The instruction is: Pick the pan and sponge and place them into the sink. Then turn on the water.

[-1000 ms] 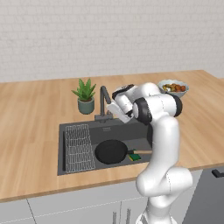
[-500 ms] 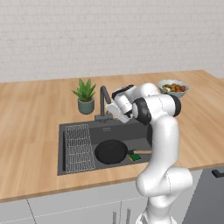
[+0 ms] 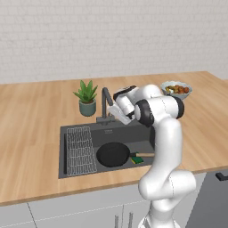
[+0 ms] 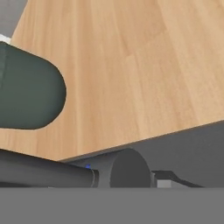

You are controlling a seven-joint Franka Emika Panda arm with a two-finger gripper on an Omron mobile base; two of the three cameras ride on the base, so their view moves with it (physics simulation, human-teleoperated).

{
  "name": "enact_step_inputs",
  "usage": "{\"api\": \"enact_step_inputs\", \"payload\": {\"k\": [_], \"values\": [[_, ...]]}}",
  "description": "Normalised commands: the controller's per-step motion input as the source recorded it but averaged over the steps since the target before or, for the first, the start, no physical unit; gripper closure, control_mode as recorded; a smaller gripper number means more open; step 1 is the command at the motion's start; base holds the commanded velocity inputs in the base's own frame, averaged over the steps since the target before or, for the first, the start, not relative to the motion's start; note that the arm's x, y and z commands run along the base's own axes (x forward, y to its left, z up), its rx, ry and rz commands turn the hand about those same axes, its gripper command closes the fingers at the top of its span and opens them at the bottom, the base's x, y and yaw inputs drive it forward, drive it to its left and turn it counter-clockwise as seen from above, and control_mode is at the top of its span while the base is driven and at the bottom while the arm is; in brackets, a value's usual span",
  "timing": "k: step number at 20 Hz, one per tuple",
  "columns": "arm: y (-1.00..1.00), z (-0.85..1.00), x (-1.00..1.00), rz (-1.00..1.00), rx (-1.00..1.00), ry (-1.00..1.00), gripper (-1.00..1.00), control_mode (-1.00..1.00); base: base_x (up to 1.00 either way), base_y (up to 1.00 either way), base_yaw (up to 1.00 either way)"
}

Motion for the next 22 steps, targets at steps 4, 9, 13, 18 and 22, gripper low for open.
{"api": "enact_step_inputs", "payload": {"k": [4, 9, 13, 18, 22], "values": [[-0.12, 0.00, 0.00, -0.09, 0.24, 0.00, 1.00, -1.00, 0.00, 0.00, 0.00], [-0.18, 0.00, 0.00, -0.17, 0.41, 0.00, 1.00, -1.00, 0.00, 0.00, 0.00], [-0.24, 0.00, 0.00, -0.23, 0.42, 0.00, 1.00, -1.00, 0.00, 0.00, 0.00], [-0.18, 0.00, -0.04, -0.24, 0.35, 0.00, 1.00, -1.00, 0.00, 0.00, 0.00], [-0.01, -0.01, -0.03, -0.27, 0.29, -0.01, 1.00, -1.00, 0.00, 0.00, 0.00]]}}
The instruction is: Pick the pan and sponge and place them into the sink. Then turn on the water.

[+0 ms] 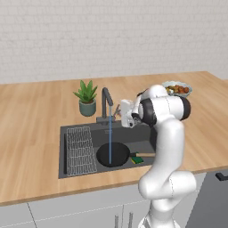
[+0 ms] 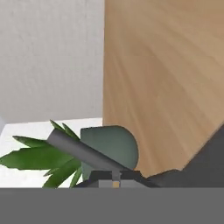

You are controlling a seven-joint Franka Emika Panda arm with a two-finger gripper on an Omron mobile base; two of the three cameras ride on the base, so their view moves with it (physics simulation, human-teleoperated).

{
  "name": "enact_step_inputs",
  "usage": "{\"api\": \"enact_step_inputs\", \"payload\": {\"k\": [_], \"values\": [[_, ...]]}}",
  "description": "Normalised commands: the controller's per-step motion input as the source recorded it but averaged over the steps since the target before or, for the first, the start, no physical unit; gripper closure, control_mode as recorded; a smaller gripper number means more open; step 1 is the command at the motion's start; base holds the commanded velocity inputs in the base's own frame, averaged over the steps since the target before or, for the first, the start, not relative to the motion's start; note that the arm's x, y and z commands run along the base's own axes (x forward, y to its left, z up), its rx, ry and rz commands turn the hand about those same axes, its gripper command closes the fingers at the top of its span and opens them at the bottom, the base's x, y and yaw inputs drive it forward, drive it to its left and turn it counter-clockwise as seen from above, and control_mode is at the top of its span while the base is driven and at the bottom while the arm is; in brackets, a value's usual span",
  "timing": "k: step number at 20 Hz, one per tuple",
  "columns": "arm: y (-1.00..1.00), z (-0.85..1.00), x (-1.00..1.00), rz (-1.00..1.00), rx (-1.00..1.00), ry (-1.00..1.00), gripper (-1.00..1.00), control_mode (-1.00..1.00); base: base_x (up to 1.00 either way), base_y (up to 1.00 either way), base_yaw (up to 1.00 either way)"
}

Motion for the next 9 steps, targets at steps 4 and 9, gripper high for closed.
{"api": "enact_step_inputs", "payload": {"k": [4, 9], "values": [[0.00, -0.09, -0.03, -0.26, 0.19, 0.00, 1.00, -1.00, 0.00, 0.00, 0.00], [-0.03, 0.04, -0.13, -0.10, 0.01, 0.04, 1.00, -1.00, 0.00, 0.00, 0.00]]}}
